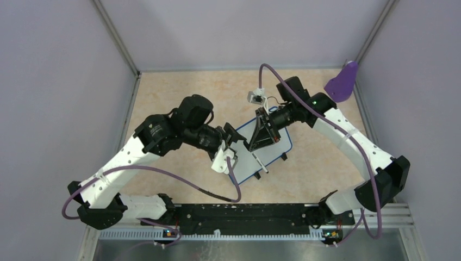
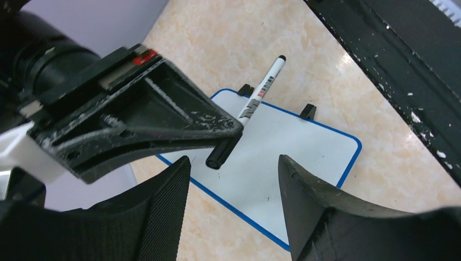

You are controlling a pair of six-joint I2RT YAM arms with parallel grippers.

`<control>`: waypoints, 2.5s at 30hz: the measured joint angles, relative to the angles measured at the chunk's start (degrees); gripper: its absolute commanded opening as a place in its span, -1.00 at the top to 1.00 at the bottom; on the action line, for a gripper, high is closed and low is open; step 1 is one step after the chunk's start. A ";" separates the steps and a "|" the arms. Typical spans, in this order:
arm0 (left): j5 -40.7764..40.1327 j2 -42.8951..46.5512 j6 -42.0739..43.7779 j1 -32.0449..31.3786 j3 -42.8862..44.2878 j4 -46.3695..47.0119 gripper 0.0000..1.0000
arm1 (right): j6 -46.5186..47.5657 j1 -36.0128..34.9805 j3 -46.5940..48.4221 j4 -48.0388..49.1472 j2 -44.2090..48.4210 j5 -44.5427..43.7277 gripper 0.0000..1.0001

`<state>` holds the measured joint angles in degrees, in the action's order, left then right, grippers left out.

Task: Write a sentence on the whiteboard
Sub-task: Pass from the right arm to the left, then open the pen cap from the whiteboard marker.

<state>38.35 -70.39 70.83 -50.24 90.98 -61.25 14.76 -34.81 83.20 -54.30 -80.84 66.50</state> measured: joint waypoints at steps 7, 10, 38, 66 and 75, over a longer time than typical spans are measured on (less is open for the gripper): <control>-6.93 1.22 4.20 -5.35 -3.48 1.31 -0.25 | -1.40 -0.90 -0.35 1.09 -0.74 2.10 1.00; -8.94 1.22 5.16 -5.88 -3.72 1.46 -0.21 | -1.42 -1.60 -0.35 1.11 -0.85 2.45 1.00; -15.96 0.39 11.39 -9.62 -6.29 1.03 1.00 | -5.03 -2.89 -1.92 1.42 -3.02 5.03 0.53; -1.16 7.34 -48.17 14.45 -16.59 25.24 1.00 | -36.30 23.08 -15.41 31.39 9.18 3.63 -0.37; 5.70 5.81 -53.05 15.34 -16.59 27.26 1.00 | -40.13 17.42 -16.11 36.04 11.85 2.62 -0.17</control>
<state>44.05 -64.58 17.78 -34.89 74.39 -34.00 -25.36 -17.39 67.09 -18.26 -68.99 69.12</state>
